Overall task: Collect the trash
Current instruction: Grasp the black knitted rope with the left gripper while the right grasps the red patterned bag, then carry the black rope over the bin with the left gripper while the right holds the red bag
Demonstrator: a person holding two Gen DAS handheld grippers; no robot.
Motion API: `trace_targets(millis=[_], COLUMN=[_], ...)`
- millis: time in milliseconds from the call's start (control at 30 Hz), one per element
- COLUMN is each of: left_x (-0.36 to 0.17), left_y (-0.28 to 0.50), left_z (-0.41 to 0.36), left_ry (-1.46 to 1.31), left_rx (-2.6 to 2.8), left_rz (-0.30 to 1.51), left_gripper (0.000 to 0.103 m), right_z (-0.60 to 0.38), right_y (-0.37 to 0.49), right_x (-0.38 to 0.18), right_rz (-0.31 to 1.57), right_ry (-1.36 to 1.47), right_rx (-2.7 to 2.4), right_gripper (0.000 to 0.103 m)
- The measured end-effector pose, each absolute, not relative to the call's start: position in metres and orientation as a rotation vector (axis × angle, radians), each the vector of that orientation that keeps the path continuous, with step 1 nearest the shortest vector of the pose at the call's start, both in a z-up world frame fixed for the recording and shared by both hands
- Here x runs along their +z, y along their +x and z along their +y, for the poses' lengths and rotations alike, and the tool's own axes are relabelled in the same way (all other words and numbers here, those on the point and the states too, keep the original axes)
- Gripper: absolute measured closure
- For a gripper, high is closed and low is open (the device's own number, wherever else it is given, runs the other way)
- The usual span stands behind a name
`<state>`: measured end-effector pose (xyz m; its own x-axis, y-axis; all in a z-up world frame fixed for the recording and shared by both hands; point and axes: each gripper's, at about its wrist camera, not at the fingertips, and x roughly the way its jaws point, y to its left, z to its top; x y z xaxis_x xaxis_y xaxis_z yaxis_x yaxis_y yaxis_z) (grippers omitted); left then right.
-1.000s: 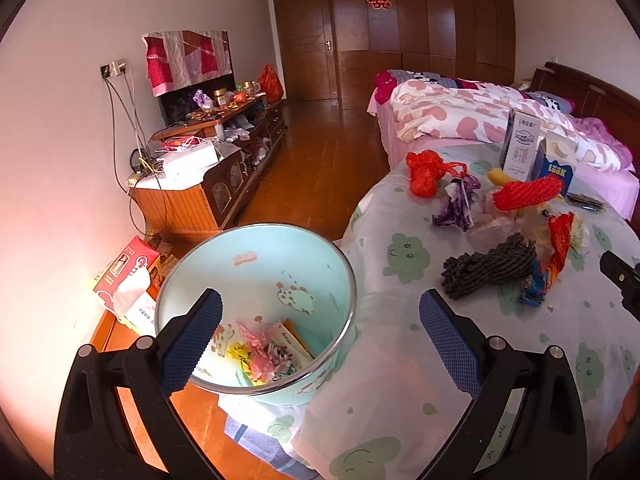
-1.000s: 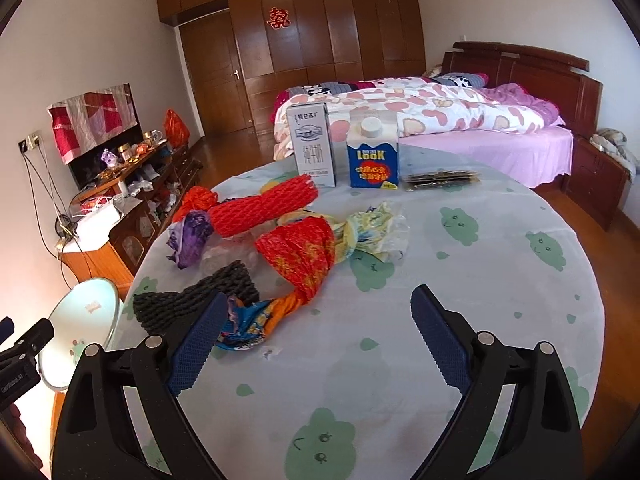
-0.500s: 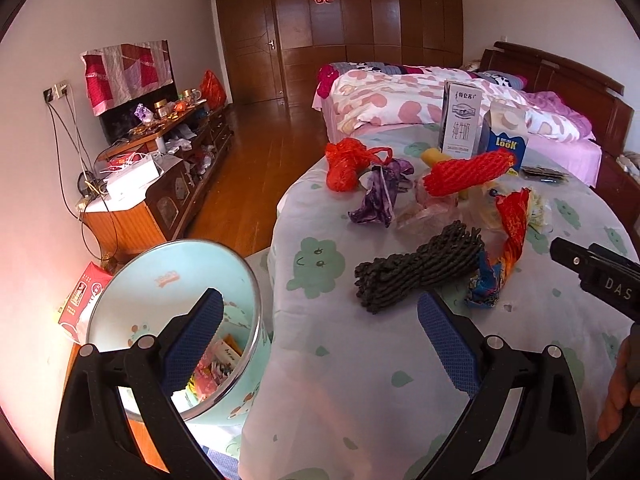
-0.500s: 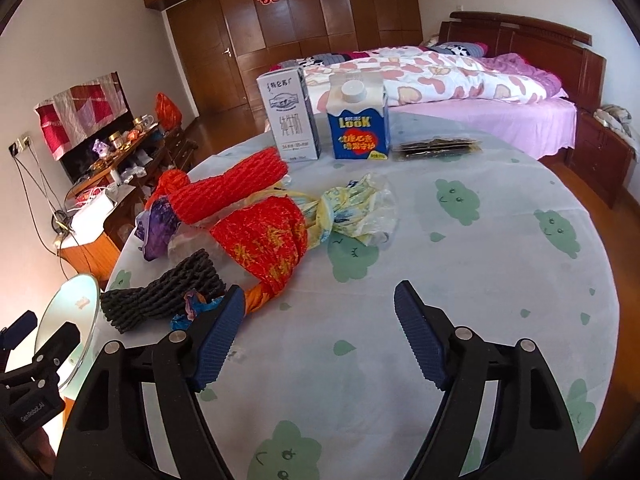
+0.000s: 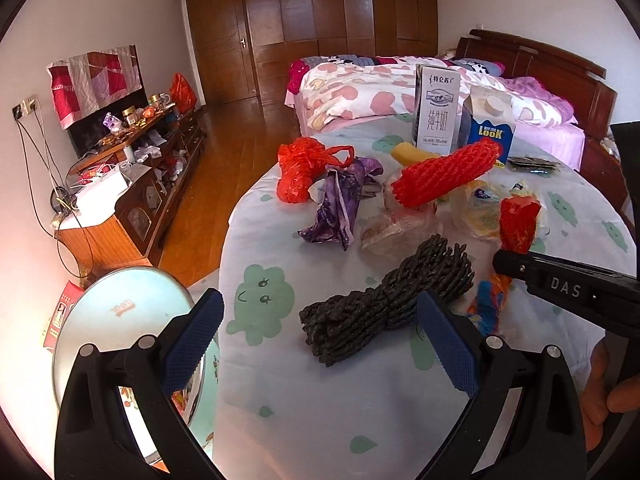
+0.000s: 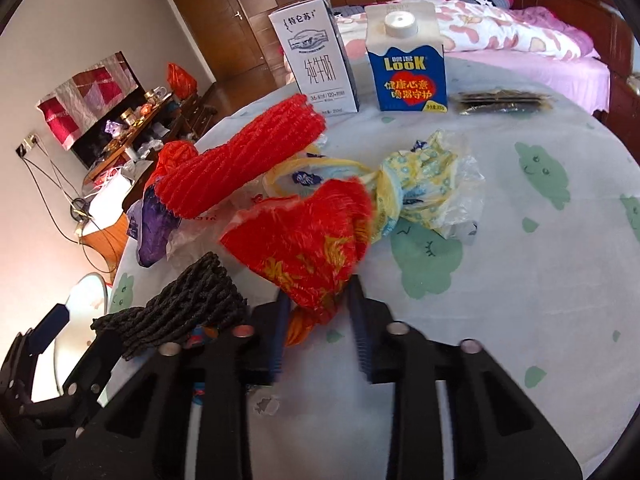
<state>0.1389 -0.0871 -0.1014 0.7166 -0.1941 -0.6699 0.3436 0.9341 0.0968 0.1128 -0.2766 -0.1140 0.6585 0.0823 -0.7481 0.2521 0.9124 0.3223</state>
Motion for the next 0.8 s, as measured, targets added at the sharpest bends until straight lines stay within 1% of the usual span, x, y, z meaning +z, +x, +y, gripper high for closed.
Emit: trace_targets(millis=[33,133,167,233,300,367,433,467,567,633,733,800], left_x=[-0.102,-0.105,-0.107,-0.111,-0.114,-0.118,-0.12,-0.121,-0.121,-0.121,-0.119,-0.115], left_y=[0.141,0.146,0.146,0.149,0.149,0.149,0.149,0.148,0.144,0.141,0.136,0.131], left_z=[-0.089,-0.093,-0.095,-0.099,-0.102,-0.106,-0.108,-0.109,-0.11,-0.109,-0.105,-0.103], left_ry=[0.225,0.223,0.22,0.218,0.216,0.215,0.207,0.207,0.206,0.192,0.166,0.153], left_rx=[-0.302,-0.311,-0.317,-0.334,-0.343,-0.351,-0.36,-0.363,-0.375,-0.387,-0.4,-0.4], left_rz=[0.712,0.724,0.73,0.748,0.761,0.774,0.787,0.79,0.792,0.801,0.811,0.811], left_gripper=[0.008,0.009,0.01,0.017,0.02,0.029,0.041,0.044,0.062,0.076,0.081,0.081], right_z=[-0.278,-0.283,-0.284,-0.288,-0.292,-0.298,-0.302,-0.305,-0.307,-0.305,-0.302,-0.3], right_y=[0.111,0.094,0.089,0.077,0.068,0.06,0.054,0.055,0.055,0.055,0.053,0.051], right_x=[-0.113,-0.103,-0.1,-0.092,-0.087,-0.086,-0.091,-0.093,-0.101,-0.105,-0.106,-0.105], right_rz=[0.85,0.823,0.816,0.81,0.811,0.811,0.816,0.82,0.835,0.836,0.826,0.816], right_ry=[0.433,0.441,0.435,0.4,0.374,0.373,0.384,0.388,0.404,0.402,0.401,0.397], right_rx=[-0.094,-0.075,-0.07,-0.074,-0.092,-0.123,-0.139,-0.14,-0.143,-0.143,-0.135,-0.133], right_gripper=[0.082,0.083,0.084,0.084,0.084,0.084,0.084,0.084,0.084,0.084,0.084,0.084])
